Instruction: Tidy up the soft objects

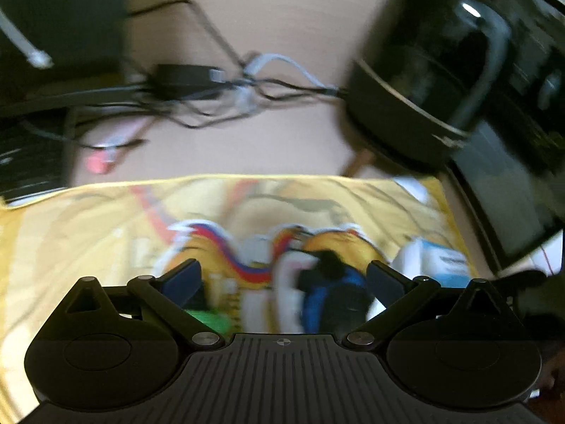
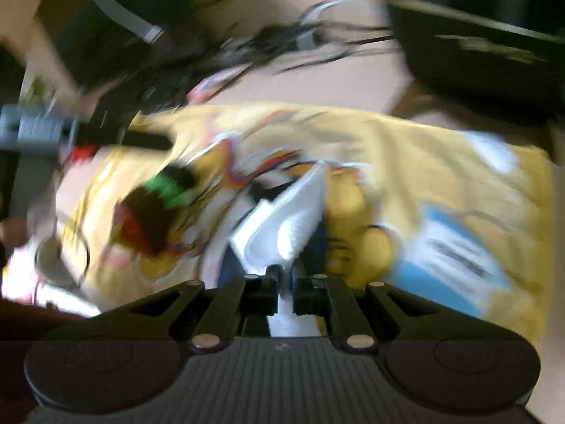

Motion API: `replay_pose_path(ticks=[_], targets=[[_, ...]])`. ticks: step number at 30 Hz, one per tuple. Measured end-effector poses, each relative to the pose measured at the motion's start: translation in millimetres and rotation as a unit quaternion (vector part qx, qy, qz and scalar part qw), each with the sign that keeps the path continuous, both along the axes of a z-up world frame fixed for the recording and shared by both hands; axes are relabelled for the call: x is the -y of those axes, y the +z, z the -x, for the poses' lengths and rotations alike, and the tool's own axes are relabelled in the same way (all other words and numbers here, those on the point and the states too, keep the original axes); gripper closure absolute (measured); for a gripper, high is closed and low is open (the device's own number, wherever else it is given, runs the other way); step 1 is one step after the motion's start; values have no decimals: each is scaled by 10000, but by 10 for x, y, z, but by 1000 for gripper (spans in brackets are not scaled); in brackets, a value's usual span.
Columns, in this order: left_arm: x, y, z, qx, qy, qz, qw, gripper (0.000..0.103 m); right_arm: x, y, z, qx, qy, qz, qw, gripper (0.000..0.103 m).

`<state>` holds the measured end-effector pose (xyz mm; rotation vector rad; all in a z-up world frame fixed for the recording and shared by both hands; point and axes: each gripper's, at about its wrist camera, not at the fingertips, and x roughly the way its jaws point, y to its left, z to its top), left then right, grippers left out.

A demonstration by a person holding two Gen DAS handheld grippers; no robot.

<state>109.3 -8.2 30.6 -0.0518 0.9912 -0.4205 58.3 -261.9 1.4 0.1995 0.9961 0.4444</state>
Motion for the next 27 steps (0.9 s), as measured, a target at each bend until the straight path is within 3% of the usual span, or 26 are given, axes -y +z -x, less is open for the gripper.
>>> replay_pose_path(ticks=[3,5,8,11,14,17,20,22,24,27], targets=[[359,-42,97,21,-778,53,9970,1,393,128,98,194,-725,-283,9968,95],[631,-110,175,6,-1357,-45,9907,1,555,90,110,220,-1067,-136,9940,95],[1085,-246,320,27,-2195,-573,9739,1,725,-55,154,175,-1458,161,9890,95],[1400,-352,451,235,-2821,-1200,9516,1,825,-111,229,328,-1745,455,9831,94],[1575,-406,469,243,-3220,-1321,9372,1,911,-210,255,375,-2043,821,9747,94],[1655,-445,394,76,-3399,-972,9354,1,982,-267,244,278,-2101,403,9765,94],[1710,-509,205,-459,-3293,-202,9429,1,979,-248,253,289,-2003,-34,9793,94],[1716,-585,74,-864,-3017,81,9495,1,977,-235,260,296,-1935,-325,9801,94],[1710,-642,18,-1025,-2879,29,9522,1,975,-222,266,302,-1866,-616,9800,94],[1741,-675,74,-891,-3013,-324,9488,1,972,-203,275,312,-1758,-1051,9783,94]])
